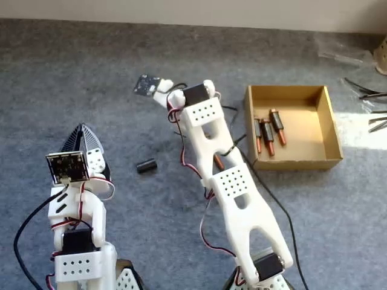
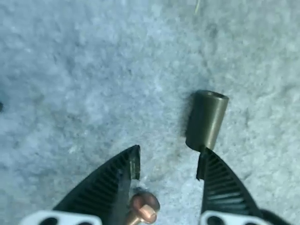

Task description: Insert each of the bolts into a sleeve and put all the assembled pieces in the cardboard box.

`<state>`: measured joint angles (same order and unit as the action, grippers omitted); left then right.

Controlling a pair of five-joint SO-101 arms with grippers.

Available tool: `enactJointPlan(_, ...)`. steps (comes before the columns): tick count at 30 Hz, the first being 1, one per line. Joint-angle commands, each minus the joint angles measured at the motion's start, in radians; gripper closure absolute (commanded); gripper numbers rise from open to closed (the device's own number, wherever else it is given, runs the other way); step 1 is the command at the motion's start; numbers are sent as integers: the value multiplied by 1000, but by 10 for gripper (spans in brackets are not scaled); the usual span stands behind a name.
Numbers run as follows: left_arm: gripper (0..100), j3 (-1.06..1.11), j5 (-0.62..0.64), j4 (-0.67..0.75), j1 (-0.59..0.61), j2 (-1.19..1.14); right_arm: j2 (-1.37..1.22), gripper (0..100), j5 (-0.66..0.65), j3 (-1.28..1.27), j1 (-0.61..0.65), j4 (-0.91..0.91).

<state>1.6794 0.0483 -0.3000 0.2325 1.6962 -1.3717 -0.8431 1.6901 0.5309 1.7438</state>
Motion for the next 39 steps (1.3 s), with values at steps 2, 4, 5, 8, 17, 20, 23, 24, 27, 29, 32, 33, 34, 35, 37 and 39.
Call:
enactJointPlan(2, 973, 24, -6, 18, 10, -2, 19, 813, -31, 113, -1, 16)
enactJointPlan(4, 973, 24, -6, 18, 8, -2, 30, 813, -31, 110, -1, 16)
enactJointPlan(5, 973, 24, -6, 18, 8, -2, 33, 813, -31, 110, -1, 16)
enactJointPlan(8, 973, 24, -6, 18, 8, -2, 44, 813, -32, 110, 8, 16)
enactJointPlan(17, 973, 24, -6, 18, 8, -2, 58, 700, -35, 110, 16, -28)
enactJointPlan(20, 973, 24, -6, 18, 8, -2, 41, 700, -38, 110, 16, -50)
enactJointPlan(23, 973, 24, -6, 18, 8, -2, 47, 700, -38, 110, 18, -48)
enactJointPlan(24, 973, 24, -6, 18, 8, -2, 56, 700, -38, 110, 21, -47)
enactJointPlan(27, 973, 24, -6, 18, 7, -2, 85, 700, -38, 110, 24, -30)
enactJointPlan(29, 973, 24, -6, 18, 7, -2, 97, 701, -38, 110, 27, -33)
enactJointPlan(32, 973, 24, -6, 18, 7, -2, 97, 701, -68, 110, 30, -50)
enactJointPlan(33, 973, 24, -6, 18, 7, -2, 96, 701, -86, 110, 30, -59)
enactJointPlan(34, 973, 24, -6, 18, 7, -2, 90, 701, -97, 110, 31, -67)
enactJointPlan(35, 973, 24, -6, 18, 7, -2, 79, 701, -95, 110, 33, -73)
enactJointPlan(37, 973, 24, -6, 18, 7, -2, 54, 701, -95, 110, 54, -93)
enactJointPlan(39, 973, 24, -6, 18, 7, -2, 28, 701, -95, 110, 67, -107)
